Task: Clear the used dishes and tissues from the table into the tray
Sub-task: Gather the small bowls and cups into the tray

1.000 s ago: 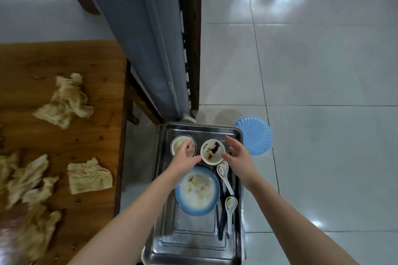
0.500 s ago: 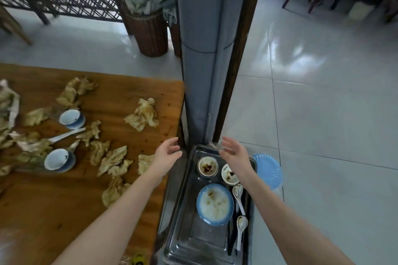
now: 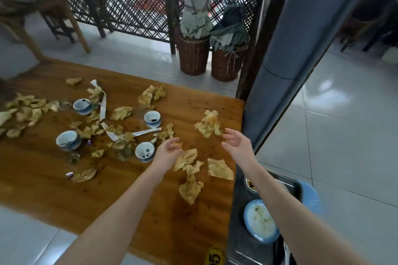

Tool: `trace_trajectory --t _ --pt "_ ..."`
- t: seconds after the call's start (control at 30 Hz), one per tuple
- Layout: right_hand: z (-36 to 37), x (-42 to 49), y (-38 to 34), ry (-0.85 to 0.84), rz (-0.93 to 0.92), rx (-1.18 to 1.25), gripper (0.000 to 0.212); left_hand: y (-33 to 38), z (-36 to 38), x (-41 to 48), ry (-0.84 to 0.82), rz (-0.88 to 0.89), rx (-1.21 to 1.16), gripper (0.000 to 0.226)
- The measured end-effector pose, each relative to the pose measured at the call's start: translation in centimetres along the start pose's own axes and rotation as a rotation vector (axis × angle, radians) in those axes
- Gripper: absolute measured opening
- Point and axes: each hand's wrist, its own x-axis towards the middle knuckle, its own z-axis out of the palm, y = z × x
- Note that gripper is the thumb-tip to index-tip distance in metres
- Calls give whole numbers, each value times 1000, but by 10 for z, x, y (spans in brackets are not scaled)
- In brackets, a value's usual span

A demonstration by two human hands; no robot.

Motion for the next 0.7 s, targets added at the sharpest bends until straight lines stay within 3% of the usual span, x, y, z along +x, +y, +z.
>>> trace_trajectory --t 0.33,0.7 --pt "143 -10 -13 -47 89 -43 49 -50 -125 10 22 7 48 41" --pt "220 12 10 -129 229 -109 50 -92 -143 37 -14 -91 44 51"
